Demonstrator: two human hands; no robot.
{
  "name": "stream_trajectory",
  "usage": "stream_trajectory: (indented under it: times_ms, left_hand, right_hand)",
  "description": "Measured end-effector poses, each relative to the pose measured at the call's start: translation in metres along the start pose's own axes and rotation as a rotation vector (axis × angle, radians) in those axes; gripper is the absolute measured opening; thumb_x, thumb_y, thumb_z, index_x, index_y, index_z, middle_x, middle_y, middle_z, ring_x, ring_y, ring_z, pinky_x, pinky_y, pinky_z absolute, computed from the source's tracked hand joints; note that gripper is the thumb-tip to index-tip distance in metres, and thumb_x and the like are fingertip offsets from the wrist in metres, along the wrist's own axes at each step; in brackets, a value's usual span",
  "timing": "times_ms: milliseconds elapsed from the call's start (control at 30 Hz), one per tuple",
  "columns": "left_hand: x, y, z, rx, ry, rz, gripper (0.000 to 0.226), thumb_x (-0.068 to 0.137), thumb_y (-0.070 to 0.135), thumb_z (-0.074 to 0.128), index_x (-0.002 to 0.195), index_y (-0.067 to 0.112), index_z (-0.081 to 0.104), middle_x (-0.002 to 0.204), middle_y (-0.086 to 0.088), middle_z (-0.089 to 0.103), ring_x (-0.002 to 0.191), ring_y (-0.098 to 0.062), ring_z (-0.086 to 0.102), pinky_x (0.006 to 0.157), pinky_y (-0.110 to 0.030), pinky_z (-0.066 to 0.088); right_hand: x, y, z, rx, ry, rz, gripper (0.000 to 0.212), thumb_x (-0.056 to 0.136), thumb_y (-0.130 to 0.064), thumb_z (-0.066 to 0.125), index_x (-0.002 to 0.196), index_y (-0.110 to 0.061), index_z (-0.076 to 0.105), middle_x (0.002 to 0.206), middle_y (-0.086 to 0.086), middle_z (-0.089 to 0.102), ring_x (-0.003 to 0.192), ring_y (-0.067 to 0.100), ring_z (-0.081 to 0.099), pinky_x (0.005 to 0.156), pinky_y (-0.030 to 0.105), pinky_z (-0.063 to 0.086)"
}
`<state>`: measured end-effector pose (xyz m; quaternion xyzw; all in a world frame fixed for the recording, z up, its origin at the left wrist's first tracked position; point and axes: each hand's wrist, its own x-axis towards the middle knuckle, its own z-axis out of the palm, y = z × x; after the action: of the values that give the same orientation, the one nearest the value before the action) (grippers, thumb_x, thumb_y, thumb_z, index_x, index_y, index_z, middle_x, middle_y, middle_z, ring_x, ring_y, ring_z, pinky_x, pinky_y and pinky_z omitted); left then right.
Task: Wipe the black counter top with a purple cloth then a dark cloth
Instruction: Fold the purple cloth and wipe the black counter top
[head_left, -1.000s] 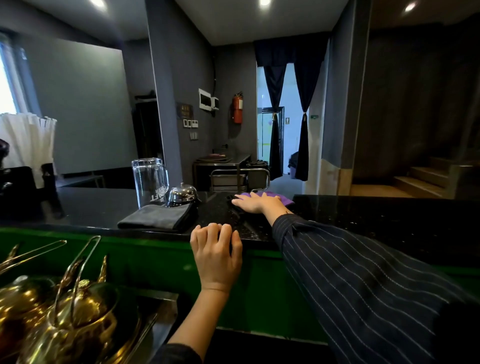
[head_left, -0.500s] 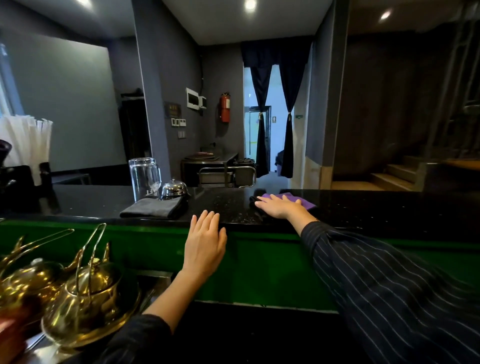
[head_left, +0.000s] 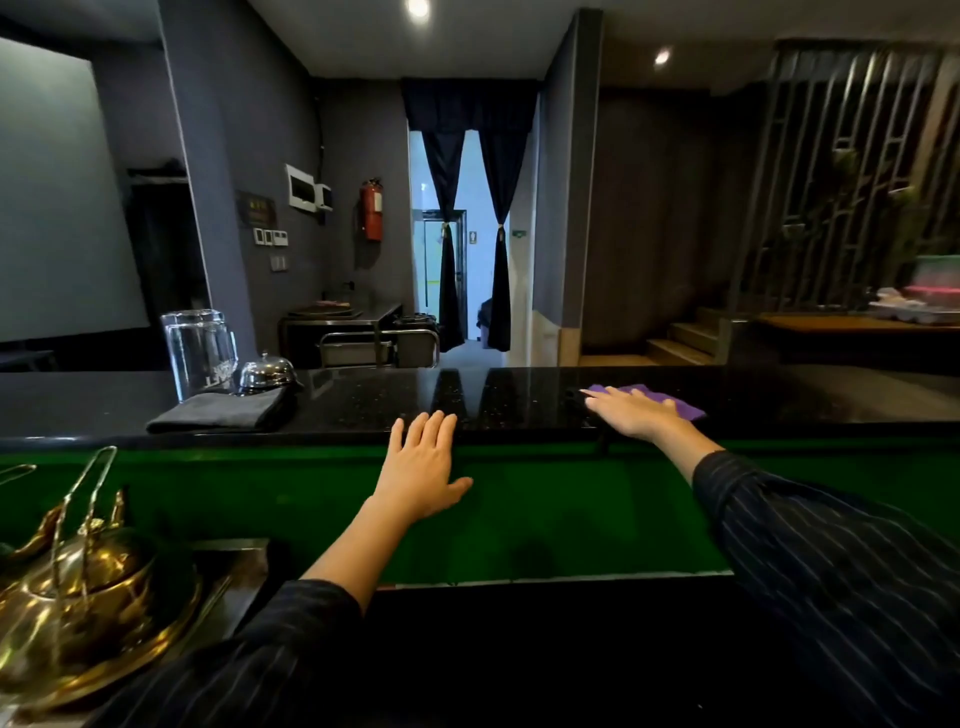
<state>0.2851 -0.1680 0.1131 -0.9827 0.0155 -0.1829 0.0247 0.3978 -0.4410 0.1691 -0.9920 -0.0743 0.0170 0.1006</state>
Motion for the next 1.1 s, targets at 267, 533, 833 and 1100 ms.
stream_trajectory:
  times_ms: [267, 533, 833, 1100]
  left_hand:
    - [0.008, 0.003, -0.008, 0.051, -0.175, -0.012, 0.111, 0.078, 0.052, 0.064, 0.149, 0.012, -0.011, 0.159, -0.008, -0.009, 0.146, -0.028, -0.011, 0.115, -0.051, -0.008]
    - [0.014, 0.027, -0.027, -0.012, -0.186, -0.136, 0.099, 0.075, 0.045, 0.067, 0.148, 0.008, 0.011, 0.156, -0.011, 0.014, 0.145, -0.029, 0.008, 0.115, -0.057, 0.001]
    - [0.057, 0.148, -0.035, -0.099, -0.195, 0.037, 0.096, 0.075, 0.036, 0.067, 0.148, 0.006, 0.012, 0.154, -0.012, 0.017, 0.144, -0.029, 0.012, 0.115, -0.058, 0.008]
    - [0.110, 0.238, -0.023, -0.261, -0.196, 0.004, 0.079, 0.093, 0.058, 0.030, 0.151, 0.014, -0.001, 0.160, -0.008, 0.005, 0.147, -0.024, 0.002, 0.116, -0.051, -0.001]
  right_hand:
    - [0.003, -0.054, 0.010, -0.065, 0.052, 0.120, 0.056, 0.097, -0.058, 0.015, 0.152, -0.044, 0.017, 0.164, 0.001, 0.007, 0.147, 0.042, 0.005, 0.112, 0.067, 0.001]
    - [-0.018, -0.106, 0.032, -0.056, 0.099, -0.201, 0.053, 0.100, -0.047, 0.014, 0.152, -0.041, 0.020, 0.163, 0.004, 0.016, 0.146, 0.042, 0.010, 0.107, 0.073, -0.001]
    - [-0.004, -0.014, 0.014, -0.025, 0.042, -0.238, 0.053, 0.101, -0.049, 0.016, 0.153, -0.039, 0.017, 0.163, -0.001, 0.014, 0.148, 0.039, 0.006, 0.110, 0.072, 0.003]
    - [0.026, 0.136, -0.025, -0.005, -0.009, -0.134, 0.051, 0.101, -0.054, 0.012, 0.151, -0.047, 0.011, 0.164, -0.004, 0.007, 0.150, 0.034, 0.001, 0.113, 0.067, -0.001]
